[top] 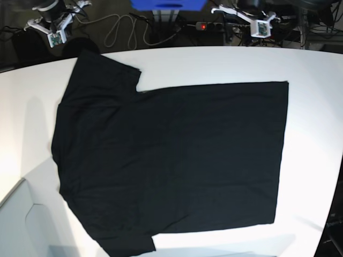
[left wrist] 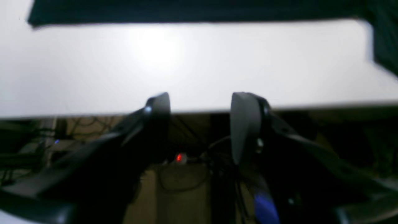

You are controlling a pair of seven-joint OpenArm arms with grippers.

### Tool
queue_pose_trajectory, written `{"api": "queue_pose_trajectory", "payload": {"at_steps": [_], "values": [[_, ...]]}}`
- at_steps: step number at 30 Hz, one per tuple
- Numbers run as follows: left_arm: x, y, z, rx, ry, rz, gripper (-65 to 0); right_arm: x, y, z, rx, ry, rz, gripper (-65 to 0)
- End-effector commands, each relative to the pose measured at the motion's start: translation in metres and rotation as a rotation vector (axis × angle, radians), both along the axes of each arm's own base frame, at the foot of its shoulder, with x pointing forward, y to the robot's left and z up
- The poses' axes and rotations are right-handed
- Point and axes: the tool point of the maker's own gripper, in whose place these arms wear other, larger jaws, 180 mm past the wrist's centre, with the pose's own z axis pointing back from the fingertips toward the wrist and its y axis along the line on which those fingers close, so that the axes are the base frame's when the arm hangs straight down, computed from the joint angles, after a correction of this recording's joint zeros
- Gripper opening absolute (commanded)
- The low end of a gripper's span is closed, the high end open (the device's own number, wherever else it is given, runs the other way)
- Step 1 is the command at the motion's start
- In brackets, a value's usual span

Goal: Fold the T-shirt properly
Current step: 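Lower both open grippers onto the shoulder corners of the black shirt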

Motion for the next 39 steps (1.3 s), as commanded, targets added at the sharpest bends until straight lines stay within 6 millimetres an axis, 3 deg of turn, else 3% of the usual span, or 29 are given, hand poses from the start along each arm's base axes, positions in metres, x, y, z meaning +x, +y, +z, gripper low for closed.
{"api": "queue_pose_trajectory", "payload": {"at_steps": [1,10,13,24,28,33,36,39], "values": [[0.004,0.000,0.007,-0.014,-0.030,0.000,-34.1,0.006,0.000,0.005,-0.004,-0.016,0.016,-61.8],[0.027,0.004,0.012,-0.018,-0.088,-0.007,-34.1,0.024,0.005,0.005,0.006,-0.052,0.021,-42.5],[0.031,0.010,0.006,-0.011,-0.090,0.004,-34.1,0.026,0.009,0.005,0.017,-0.059,0.023,-42.0],[0.040,0.062,-0.027,0.082,-0.062,0.104,-33.7,0.055,0.032,0.006,0.074,-0.128,0.040,-39.1],[0.045,0.065,-0.030,0.084,-0.068,0.108,-33.7,0.065,0.040,0.008,0.092,-0.151,0.051,-30.7],[0.058,0.067,-0.026,0.086,-0.101,0.111,-33.7,0.068,0.047,0.008,0.105,-0.157,0.069,-29.4],[0.065,0.085,-0.027,0.111,-0.115,0.153,-33.6,0.071,0.046,0.006,0.105,-0.161,0.066,-29.5],[0.070,0.116,-0.029,0.106,-0.125,0.247,-33.6,0.071,0.046,0.006,0.106,-0.159,0.066,-29.5]]}}
